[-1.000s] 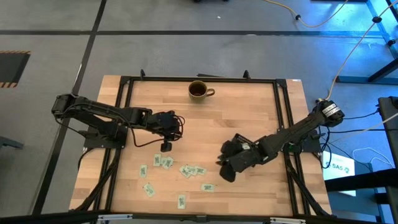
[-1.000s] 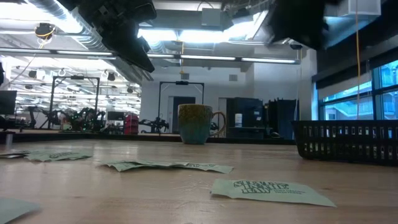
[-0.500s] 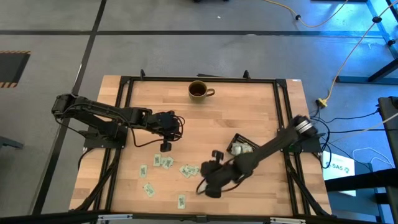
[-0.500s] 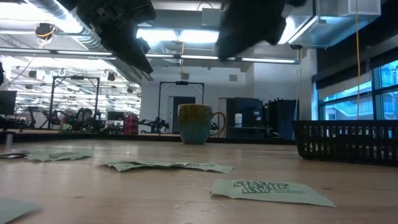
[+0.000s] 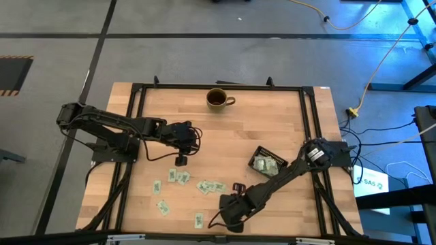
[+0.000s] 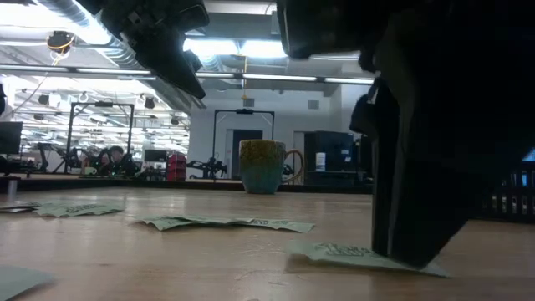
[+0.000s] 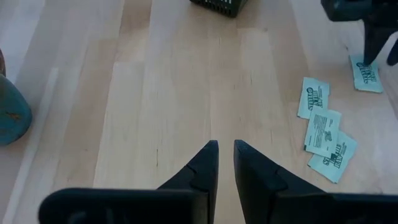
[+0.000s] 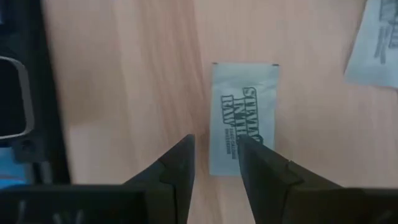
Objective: Pick and place Stevia / Truvia into bins
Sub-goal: Put the stevia packet into the black bin
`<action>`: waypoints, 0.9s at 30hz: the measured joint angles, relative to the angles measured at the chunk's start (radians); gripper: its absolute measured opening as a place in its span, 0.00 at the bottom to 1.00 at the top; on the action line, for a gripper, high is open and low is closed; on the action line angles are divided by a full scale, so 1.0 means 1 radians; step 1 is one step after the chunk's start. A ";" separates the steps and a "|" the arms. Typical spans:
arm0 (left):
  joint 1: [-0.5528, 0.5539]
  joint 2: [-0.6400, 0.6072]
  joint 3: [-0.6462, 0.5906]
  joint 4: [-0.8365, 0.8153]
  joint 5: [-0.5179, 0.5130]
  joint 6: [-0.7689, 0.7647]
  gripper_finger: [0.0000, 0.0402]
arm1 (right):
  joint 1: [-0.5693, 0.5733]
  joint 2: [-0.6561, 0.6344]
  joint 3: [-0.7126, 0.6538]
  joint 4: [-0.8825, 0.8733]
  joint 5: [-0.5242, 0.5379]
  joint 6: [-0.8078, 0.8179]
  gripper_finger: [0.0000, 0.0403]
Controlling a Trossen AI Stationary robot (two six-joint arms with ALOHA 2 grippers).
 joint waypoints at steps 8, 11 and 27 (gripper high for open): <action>0.000 0.000 0.000 0.000 0.000 -0.001 0.12 | 0.002 0.008 0.004 -0.078 0.013 0.019 0.29; 0.000 0.000 0.000 0.000 0.000 -0.001 0.11 | 0.002 0.007 0.005 -0.114 0.017 0.015 0.24; 0.000 0.000 0.000 0.000 0.000 -0.003 0.10 | 0.001 0.005 0.001 -0.138 0.031 0.062 0.02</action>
